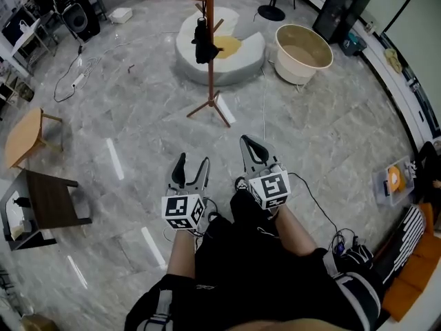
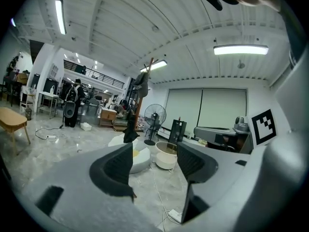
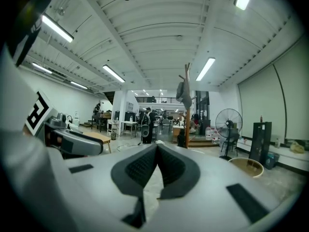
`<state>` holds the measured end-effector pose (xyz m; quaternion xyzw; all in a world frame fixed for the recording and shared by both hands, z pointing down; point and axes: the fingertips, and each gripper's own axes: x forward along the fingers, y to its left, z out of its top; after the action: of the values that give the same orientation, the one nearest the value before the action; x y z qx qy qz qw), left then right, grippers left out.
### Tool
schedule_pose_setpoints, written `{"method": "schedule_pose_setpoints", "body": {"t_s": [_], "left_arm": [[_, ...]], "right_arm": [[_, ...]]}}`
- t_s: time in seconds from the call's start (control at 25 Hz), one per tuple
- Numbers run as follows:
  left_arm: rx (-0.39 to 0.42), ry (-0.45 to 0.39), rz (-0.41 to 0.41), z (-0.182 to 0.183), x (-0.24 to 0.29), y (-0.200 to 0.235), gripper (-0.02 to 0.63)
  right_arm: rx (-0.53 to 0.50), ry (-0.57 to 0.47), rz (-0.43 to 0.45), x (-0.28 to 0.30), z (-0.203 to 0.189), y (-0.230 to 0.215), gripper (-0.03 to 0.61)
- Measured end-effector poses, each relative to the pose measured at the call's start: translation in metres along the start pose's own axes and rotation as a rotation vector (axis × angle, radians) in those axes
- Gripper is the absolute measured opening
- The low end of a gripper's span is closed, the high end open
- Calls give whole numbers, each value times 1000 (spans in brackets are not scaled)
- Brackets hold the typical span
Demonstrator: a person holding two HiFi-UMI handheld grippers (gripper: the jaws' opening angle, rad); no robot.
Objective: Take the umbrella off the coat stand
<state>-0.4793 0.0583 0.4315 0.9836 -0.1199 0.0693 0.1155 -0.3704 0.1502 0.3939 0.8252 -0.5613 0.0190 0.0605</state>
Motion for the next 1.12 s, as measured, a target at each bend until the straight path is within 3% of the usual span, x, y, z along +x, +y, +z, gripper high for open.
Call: {"method": "schedule_pose_setpoints", "body": {"t_s": [0.36, 0.76, 1.12], "left_arm": [[-42, 17, 4, 6, 88, 23, 331], [-5, 39, 15, 29, 226, 27, 342], [-13, 85, 58, 35, 300, 43, 345]], "right_arm": [[27, -16, 15, 71, -4, -65, 5], [19, -31, 50, 153, 4, -167, 5], [49, -18, 33, 196, 0, -245, 5]]}}
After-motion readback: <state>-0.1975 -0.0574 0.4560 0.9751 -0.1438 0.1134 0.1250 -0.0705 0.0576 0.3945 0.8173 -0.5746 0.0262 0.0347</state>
